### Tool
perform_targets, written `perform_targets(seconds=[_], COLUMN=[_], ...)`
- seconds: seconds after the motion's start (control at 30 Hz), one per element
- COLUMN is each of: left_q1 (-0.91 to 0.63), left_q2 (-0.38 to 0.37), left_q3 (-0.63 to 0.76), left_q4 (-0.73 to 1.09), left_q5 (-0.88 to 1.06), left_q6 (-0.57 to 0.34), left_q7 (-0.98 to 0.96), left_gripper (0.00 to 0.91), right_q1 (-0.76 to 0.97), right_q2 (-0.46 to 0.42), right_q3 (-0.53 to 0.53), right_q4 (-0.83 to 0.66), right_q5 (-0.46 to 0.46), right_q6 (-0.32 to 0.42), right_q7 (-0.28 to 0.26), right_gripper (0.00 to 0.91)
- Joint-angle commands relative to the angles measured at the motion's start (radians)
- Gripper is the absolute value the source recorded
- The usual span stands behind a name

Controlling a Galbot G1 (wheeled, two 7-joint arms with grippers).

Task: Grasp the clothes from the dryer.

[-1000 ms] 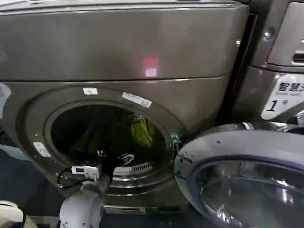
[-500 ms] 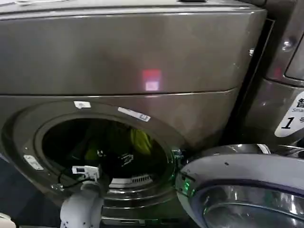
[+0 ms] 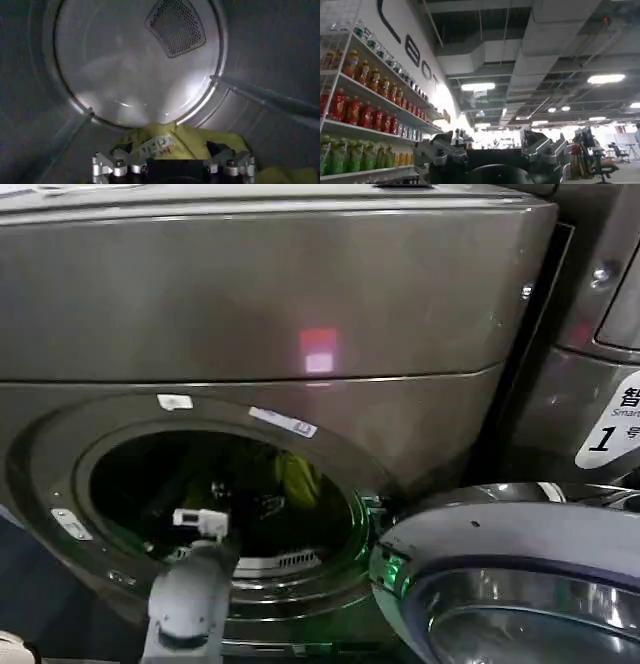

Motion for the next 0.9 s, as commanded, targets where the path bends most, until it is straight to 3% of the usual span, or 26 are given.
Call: perform_targets(seconds=[0.03,0.17,0.37,0.63,0.77,0.9], left_q1=[-0.177,-0.242,-0.322,-0.423,-0.447,-0.470], left_q2=[0.009,0.012,0.019,0.035,0.045,0.057], left_q3=[-0.026,-0.038,-0.027,-0.030,-0.028,-0.027], left_q4=[0.250,0.276,0.358,0.491,0.513,0.556], left_q5=[0.539,0.779,1.050,1.036,1.047,1.028], left_q6=[-0.401,-0.651,-0.823,-0.793,-0.836,-0.954], left_q7=[0.464,0.625,0.674,0.873,1.009,1.060], left_gripper=[0.907,0.907,0.907,0.907,0.907,0.907], right_q1=[-0.002,-0.004,-0.003,0.002,0.006,0.004], right_q2=[0.002,0.001,0.002,0.002,0.001,-0.001], right_q3=[0.002,0.004,-0.004,-0.015,-0.020,-0.021], right_q4=[-0.003,-0.010,-0.020,-0.029,-0.031,-0.036], right_q5=[0.000,-0.001,-0.005,-0.013,-0.021,-0.023], right_q6=[0.001,0.005,0.014,0.021,0.023,0.024], right_q7=[0.000,-0.002,-0.006,-0.008,-0.008,-0.010], right_gripper=[0.907,0.907,0.907,0.907,0.907,0.907])
